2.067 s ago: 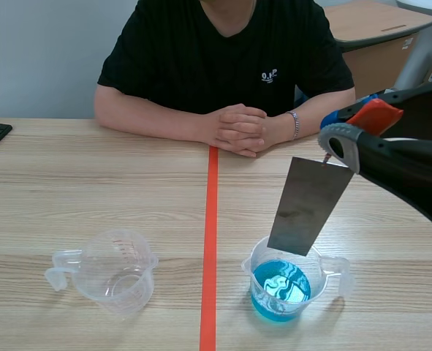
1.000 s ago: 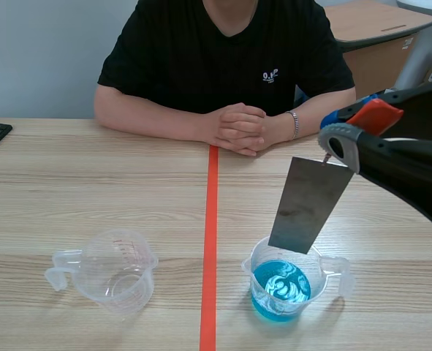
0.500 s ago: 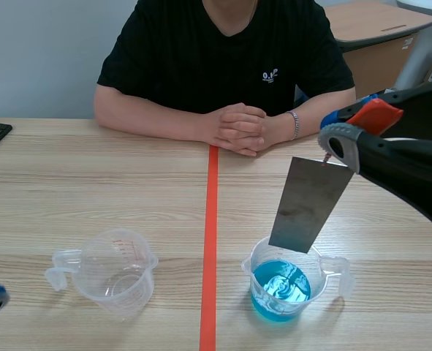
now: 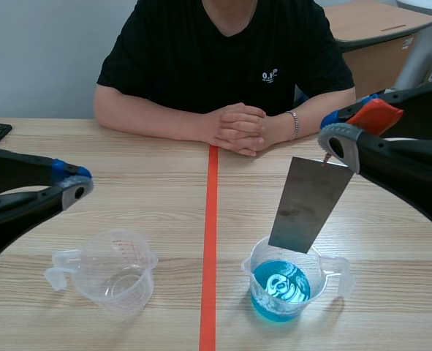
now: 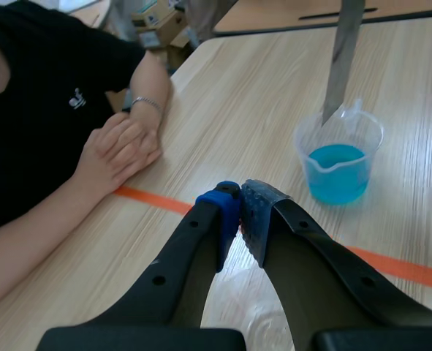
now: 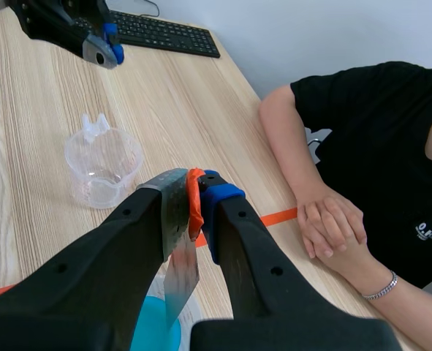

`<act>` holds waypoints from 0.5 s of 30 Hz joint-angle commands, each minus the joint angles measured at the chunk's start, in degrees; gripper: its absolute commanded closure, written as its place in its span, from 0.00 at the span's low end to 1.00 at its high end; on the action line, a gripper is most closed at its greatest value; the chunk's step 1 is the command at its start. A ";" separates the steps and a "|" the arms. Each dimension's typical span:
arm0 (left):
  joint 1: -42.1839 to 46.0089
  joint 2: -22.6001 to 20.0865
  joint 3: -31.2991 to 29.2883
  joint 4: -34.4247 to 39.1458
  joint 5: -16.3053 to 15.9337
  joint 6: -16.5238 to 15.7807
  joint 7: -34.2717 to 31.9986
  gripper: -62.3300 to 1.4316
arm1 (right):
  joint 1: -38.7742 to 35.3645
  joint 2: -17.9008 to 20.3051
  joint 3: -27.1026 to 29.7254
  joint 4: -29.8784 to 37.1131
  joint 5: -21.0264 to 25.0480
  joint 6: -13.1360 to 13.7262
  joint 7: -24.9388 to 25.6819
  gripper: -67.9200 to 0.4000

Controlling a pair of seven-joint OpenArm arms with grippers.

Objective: Do the redox reaction experiment.
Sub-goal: 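Move the plate over the blue solution, then point at the plate with the left hand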

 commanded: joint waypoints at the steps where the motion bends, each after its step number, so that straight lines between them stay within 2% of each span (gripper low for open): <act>1: -3.89 2.03 3.89 0.11 -0.35 0.09 0.94 0.91 | 0.50 0.61 -0.09 0.26 0.87 -0.22 1.05 0.97; 6: -15.21 7.89 14.62 -1.36 0.09 0.13 5.57 0.91 | 0.50 0.61 -0.09 0.26 0.87 -0.22 1.05 0.97; 15: -27.30 20.70 25.81 -7.91 6.05 0.11 10.36 0.91 | 0.50 0.61 -0.09 0.26 0.87 -0.22 1.05 0.97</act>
